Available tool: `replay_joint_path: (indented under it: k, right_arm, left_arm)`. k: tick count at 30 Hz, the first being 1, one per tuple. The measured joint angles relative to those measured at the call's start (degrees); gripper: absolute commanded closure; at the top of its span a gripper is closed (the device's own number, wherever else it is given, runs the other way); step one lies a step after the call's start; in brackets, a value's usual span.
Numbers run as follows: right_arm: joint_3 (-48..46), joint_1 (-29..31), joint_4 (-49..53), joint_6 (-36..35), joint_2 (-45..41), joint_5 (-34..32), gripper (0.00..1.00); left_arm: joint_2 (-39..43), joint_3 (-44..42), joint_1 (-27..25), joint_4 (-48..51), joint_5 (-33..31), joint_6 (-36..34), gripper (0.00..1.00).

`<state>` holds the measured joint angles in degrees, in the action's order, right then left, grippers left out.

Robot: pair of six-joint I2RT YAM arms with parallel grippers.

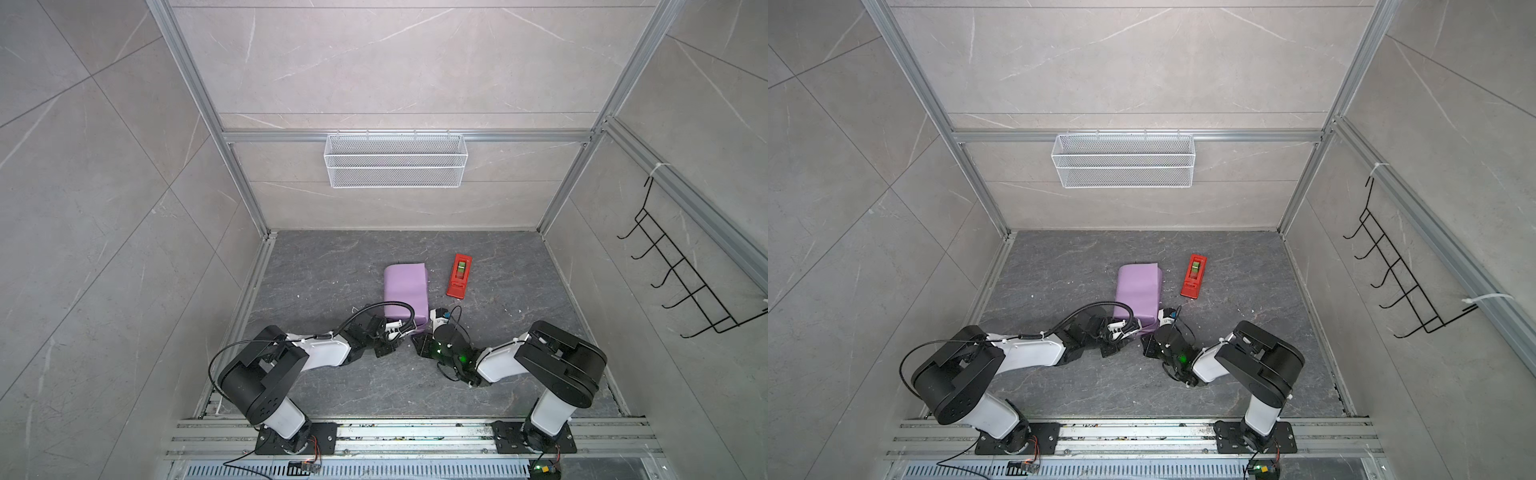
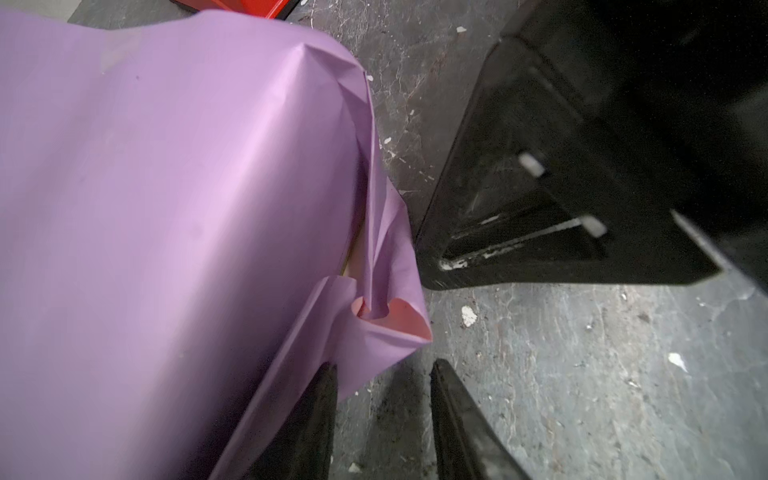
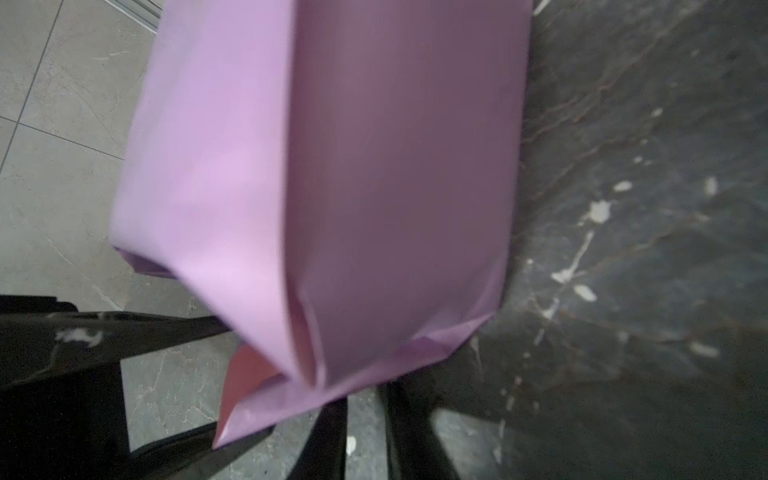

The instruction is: Wrap the gift box in paper

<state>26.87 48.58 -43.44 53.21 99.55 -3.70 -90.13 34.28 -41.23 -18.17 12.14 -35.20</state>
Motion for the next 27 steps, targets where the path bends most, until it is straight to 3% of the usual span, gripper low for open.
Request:
replay_joint_path:
  k: [15, 27]
  right_arm:
    - [-0.02, 0.00, 0.02, 0.00, 0.00, -0.02, 0.79]
    - [-0.02, 0.00, 0.09, 0.00, 0.00, -0.02, 0.80]
  left_arm:
    - [0.92, -0.50, 0.79, -2.69, 0.31, -2.49, 0.56]
    - [-2.29, 2.34, 0.79, -0.20, 2.80, -4.42, 0.66]
